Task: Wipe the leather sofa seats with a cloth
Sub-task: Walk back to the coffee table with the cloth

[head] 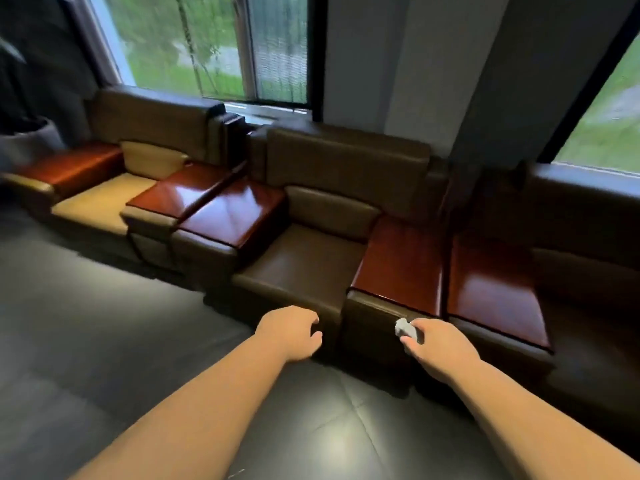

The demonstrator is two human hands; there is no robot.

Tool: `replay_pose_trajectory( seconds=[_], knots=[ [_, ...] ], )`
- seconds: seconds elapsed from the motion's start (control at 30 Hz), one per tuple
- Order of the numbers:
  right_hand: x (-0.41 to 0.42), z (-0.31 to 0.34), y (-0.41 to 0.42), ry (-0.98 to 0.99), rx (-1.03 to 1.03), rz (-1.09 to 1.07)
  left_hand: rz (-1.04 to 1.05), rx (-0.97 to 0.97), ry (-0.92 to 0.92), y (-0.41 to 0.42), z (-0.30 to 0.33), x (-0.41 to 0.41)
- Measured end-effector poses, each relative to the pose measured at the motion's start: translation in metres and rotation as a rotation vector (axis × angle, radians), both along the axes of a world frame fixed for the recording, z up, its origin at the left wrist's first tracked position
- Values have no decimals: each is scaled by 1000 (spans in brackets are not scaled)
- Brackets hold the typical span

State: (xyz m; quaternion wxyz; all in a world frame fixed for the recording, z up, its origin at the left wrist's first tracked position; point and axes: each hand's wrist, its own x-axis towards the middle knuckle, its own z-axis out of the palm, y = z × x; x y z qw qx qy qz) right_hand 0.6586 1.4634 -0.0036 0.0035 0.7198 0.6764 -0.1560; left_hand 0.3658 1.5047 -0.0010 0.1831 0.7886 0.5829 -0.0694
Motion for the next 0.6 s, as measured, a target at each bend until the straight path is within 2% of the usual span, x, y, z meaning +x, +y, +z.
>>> replay_pose_trajectory(
  seconds=[0.17, 0.3, 0.47, 0.6],
  knots=[
    [-203, -6, 48, 23, -9, 283, 331, -37, 84, -32, -8, -221],
    [-350, -5, 71, 69, -48, 449, 596, -23, 89, -74, -7, -363],
    [-497, -12, 86, 49, -64, 671, 850, -24, 73, -130, -8, -486],
    [-603, -19, 90, 62, -91, 827, 1030, -41, 50, -168, -22, -549]
  ],
)
